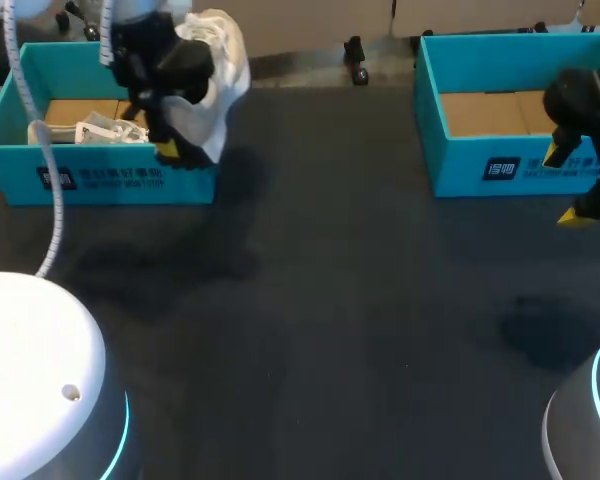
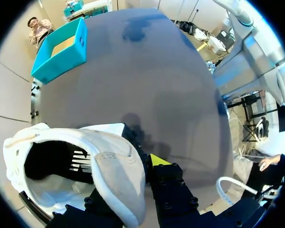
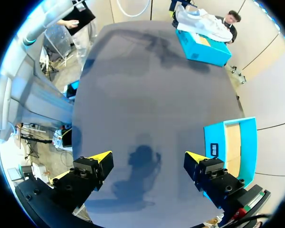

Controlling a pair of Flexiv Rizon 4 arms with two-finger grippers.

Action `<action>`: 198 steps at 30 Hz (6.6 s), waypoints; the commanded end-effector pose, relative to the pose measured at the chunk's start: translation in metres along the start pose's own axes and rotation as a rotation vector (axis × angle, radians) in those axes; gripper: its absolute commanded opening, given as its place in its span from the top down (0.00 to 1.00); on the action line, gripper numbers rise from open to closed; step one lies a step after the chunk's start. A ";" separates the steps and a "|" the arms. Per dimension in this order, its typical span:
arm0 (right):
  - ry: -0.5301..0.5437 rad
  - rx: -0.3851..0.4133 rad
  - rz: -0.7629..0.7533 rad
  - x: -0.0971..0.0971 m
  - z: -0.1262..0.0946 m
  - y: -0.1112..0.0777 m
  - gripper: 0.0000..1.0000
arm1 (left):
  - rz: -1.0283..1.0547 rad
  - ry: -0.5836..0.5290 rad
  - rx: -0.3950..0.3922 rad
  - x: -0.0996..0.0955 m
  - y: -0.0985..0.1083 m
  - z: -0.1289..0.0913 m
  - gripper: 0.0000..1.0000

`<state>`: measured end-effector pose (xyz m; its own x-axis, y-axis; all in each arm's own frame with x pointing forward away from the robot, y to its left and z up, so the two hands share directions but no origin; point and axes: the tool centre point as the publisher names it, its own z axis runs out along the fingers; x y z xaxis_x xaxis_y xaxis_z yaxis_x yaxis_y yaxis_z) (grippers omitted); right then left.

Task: Take the shoe out of the shoebox, open the shoe tongue, remove and reinsert the insole, then place the shoe into the shoebox

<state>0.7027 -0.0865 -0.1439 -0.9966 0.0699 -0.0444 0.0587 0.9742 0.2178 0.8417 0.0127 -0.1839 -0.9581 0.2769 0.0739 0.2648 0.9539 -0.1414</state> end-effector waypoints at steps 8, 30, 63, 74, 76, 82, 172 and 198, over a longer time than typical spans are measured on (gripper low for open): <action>0.003 0.002 0.001 -0.001 0.000 0.001 0.00 | -0.019 0.005 0.017 -0.017 0.068 -0.006 1.00; 0.003 0.002 0.001 -0.001 0.000 0.001 0.00 | -0.005 -0.018 -0.073 -0.057 0.190 -0.009 1.00; 0.003 0.002 0.001 -0.001 0.000 0.001 0.00 | 0.133 -0.037 -0.155 -0.137 0.291 -0.010 1.00; 0.003 0.002 0.001 -0.001 0.000 0.001 0.00 | 0.174 -0.030 -0.226 -0.139 0.295 -0.010 1.00; 0.003 0.002 0.001 -0.001 0.000 0.001 0.00 | 0.174 -0.030 -0.226 -0.139 0.295 -0.010 1.00; 0.003 0.002 0.001 -0.001 0.000 0.001 0.00 | 0.174 -0.030 -0.226 -0.139 0.295 -0.010 1.00; 0.003 0.002 0.001 -0.001 0.000 0.001 0.00 | 1.296 0.227 -0.364 -0.254 0.379 0.056 1.00; 0.003 0.002 0.001 -0.001 0.000 0.001 0.00 | 1.306 0.240 -0.268 -0.282 0.392 0.090 1.00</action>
<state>0.7027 -0.0865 -0.1439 -0.9966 0.0699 -0.0445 0.0586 0.9742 0.2177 1.1887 0.2966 -0.3431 0.0453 0.9753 0.2163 0.9990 -0.0450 -0.0063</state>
